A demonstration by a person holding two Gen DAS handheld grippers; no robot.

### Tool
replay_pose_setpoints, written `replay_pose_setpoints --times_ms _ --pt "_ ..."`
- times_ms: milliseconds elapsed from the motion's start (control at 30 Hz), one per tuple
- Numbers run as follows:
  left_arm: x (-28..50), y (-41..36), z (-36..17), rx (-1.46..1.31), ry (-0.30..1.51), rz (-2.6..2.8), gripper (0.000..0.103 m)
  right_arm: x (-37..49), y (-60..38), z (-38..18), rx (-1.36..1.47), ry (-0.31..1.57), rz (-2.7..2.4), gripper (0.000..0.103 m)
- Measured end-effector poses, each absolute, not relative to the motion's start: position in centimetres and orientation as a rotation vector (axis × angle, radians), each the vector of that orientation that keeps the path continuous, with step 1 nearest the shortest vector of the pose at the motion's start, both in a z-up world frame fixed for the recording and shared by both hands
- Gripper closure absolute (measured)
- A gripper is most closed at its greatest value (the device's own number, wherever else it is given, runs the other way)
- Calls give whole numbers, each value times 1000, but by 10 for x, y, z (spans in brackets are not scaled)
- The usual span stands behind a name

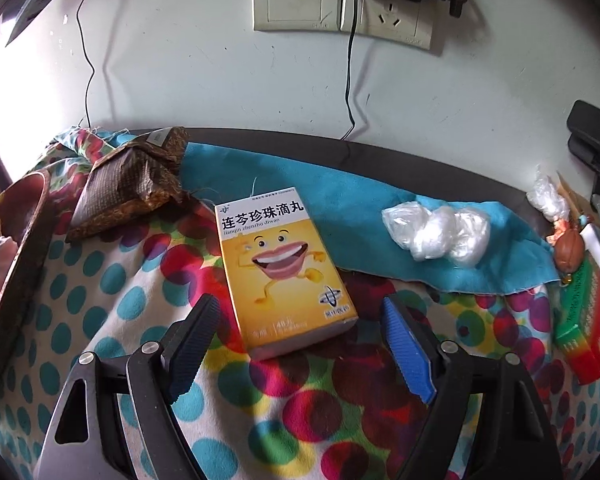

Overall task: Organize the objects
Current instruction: 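Move the right gripper over the yellow smiling-face box while the left moves toward the brown bag, then grasp the brown patterned bag with the left gripper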

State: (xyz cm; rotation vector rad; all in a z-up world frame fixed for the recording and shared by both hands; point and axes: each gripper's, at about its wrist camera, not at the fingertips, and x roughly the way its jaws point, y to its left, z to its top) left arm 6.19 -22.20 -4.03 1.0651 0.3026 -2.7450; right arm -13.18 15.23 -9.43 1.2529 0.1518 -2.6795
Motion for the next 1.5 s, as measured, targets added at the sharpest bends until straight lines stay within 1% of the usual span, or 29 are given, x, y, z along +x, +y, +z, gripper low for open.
replay_pose_setpoints --times_ms 200,300,367,400,567,767,867,967,1033,1100,1167,1300,1400,1500 --pt "57 -212 -33 1079 277 -2751 49 -139 150 -101 1299 124 -2624 23" --pt "50 -195 -27 1108 228 -2773 49 -138 148 -102 1302 139 -2631 26" --pt "47 -179 -22 1111 186 -2813 47 -137 147 -100 1293 148 -2642 43" --pt "44 -168 -18 1108 150 -2834 46 -137 148 -100 1289 151 -2648 46" --pt "30 -126 -8 1119 28 -2901 45 -132 156 -97 1281 126 -2632 46" --pt "10 -83 -5 1160 -15 -2984 44 -115 177 -95 1281 122 -2628 47" --pt "-2 -67 -8 1214 -5 -3015 44 -109 188 -94 1283 84 -2634 46" --pt "-18 -54 -11 1254 60 -3068 44 -108 194 -93 1280 44 -2631 46" --pt "-37 -47 -14 1307 127 -3087 44 -108 189 -94 1286 82 -2637 46" --pt "-52 -40 -15 1349 127 -3073 44 -108 185 -95 1287 113 -2635 46" --pt "-67 -29 -17 1360 48 -3059 44 -107 186 -96 1286 113 -2632 45" --pt "-96 2 -28 1406 -215 -3008 44 -106 191 -96 1278 79 -2624 45" --pt "-110 24 -40 1410 -354 -2966 44 -106 192 -95 1274 59 -2618 45" --pt "-121 43 -49 1406 -448 -2944 44 -106 193 -95 1272 50 -2613 44"
